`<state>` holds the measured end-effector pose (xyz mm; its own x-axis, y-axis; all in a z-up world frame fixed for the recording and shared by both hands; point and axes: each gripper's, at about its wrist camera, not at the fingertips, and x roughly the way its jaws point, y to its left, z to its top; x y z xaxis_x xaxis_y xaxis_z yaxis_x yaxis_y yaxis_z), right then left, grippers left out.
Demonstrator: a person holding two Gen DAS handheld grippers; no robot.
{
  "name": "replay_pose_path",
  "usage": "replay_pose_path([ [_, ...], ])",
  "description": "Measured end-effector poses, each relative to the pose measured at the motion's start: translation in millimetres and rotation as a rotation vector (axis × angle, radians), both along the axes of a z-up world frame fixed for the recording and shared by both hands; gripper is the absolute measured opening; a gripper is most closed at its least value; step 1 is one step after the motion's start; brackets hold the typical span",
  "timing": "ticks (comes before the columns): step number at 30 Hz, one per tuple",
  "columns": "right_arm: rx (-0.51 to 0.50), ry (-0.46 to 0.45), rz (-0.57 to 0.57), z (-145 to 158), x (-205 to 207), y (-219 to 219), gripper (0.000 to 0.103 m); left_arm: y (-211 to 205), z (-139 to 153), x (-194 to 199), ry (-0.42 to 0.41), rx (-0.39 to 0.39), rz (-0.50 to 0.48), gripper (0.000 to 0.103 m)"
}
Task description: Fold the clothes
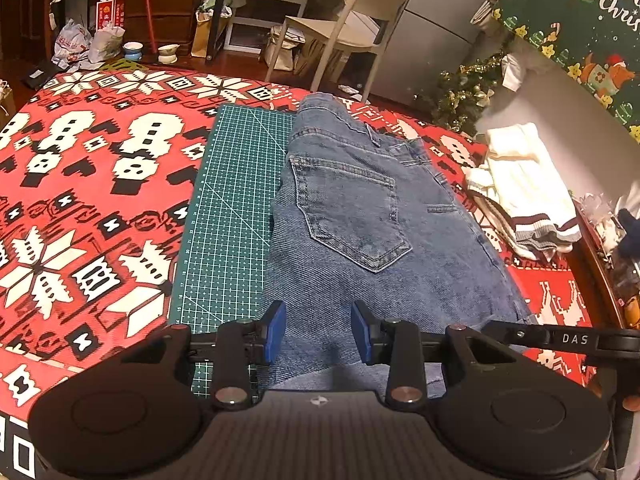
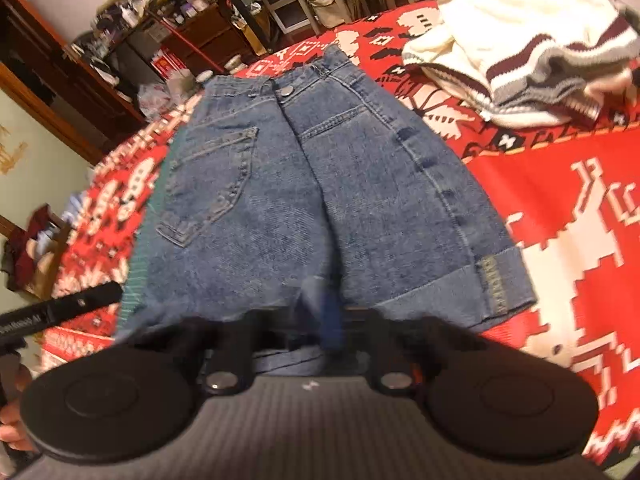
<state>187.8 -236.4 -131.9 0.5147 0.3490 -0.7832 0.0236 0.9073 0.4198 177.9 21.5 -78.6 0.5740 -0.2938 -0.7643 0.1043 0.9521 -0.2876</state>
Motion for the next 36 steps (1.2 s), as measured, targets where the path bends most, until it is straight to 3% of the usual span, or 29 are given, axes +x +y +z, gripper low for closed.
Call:
replay_pose_path([
  [6,0.02,-0.155,-0.021,40,-15,-7,0.005,8,6,-4,-0.032,-0.042,0.019,0.035],
  [12,0.039,-0.262,-0.166,73,-31,-51,0.005,14,13,-6,-0.058,-0.1,0.022,0.035],
  [19,0.018,-0.087,-0.337,39,-17,-109,0.005,-2,2,-1,0.019,-0.087,-0.065,0.035],
  [24,-0.028,-0.014,-0.346,15,-6,-107,0.006,-15,-14,2,0.113,-0.073,-0.125,0.035],
  [28,0.03,0.037,-0.351,-1,-5,-112,0.007,-17,-24,5,0.173,-0.073,-0.135,0.036],
  [31,0.101,0.052,-0.374,-5,-8,-119,0.015,-13,-26,5,0.19,-0.099,-0.129,0.037],
  [36,0.113,0.045,-0.367,-3,-12,-117,0.03,-4,-18,-5,0.185,-0.171,-0.128,0.041],
])
